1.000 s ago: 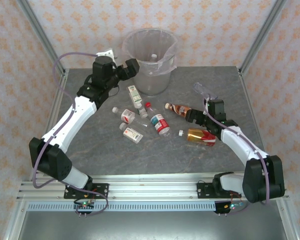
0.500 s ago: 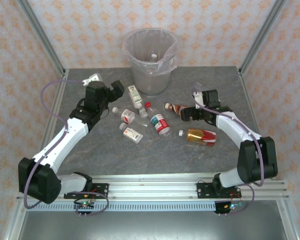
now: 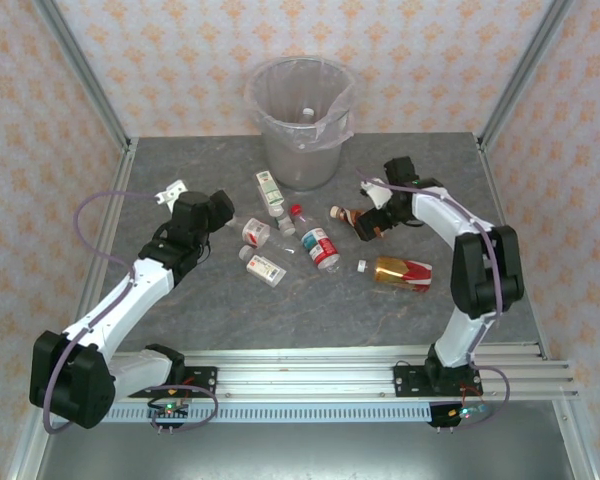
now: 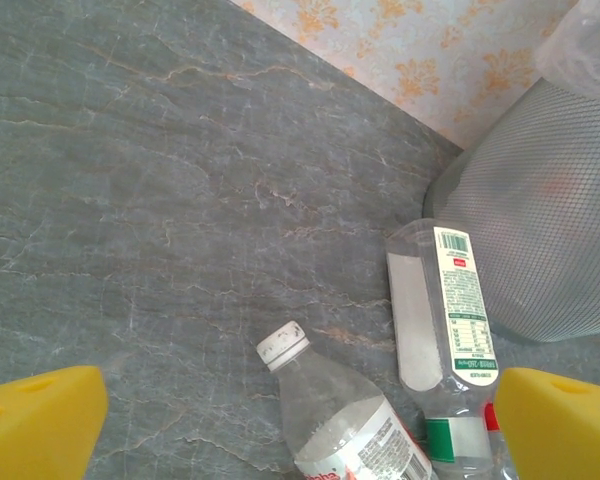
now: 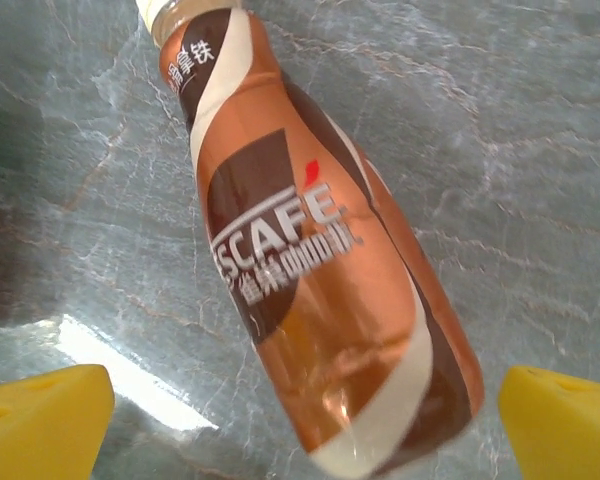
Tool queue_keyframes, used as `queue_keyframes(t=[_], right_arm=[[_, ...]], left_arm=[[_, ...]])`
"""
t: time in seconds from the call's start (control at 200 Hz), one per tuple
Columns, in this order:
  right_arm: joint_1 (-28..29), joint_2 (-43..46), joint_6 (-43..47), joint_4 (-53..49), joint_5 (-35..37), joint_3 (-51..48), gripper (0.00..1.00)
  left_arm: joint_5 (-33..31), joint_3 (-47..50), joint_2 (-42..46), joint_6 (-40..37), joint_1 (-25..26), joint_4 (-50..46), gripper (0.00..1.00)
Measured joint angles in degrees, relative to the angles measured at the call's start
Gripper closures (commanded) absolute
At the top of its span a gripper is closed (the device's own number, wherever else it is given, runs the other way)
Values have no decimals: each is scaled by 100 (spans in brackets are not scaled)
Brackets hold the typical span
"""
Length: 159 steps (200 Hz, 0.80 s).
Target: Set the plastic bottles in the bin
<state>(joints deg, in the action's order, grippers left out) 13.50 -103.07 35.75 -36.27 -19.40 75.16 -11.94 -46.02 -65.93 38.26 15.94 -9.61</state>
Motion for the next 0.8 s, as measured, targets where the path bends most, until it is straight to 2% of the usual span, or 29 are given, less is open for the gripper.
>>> queue_keyframes(t=[0.155, 0.53, 0.796], right_arm=[[262, -697, 542, -343, 400, 579, 1], [302, -1602, 1038, -872, 487, 1414, 0], [374, -1930, 1250, -1198, 531, 1733, 11]], left_arm=[[98, 26, 13, -79, -35, 118, 0], [59, 507, 509, -127, -136, 258, 0], [-74, 601, 645, -214, -138, 273, 0]])
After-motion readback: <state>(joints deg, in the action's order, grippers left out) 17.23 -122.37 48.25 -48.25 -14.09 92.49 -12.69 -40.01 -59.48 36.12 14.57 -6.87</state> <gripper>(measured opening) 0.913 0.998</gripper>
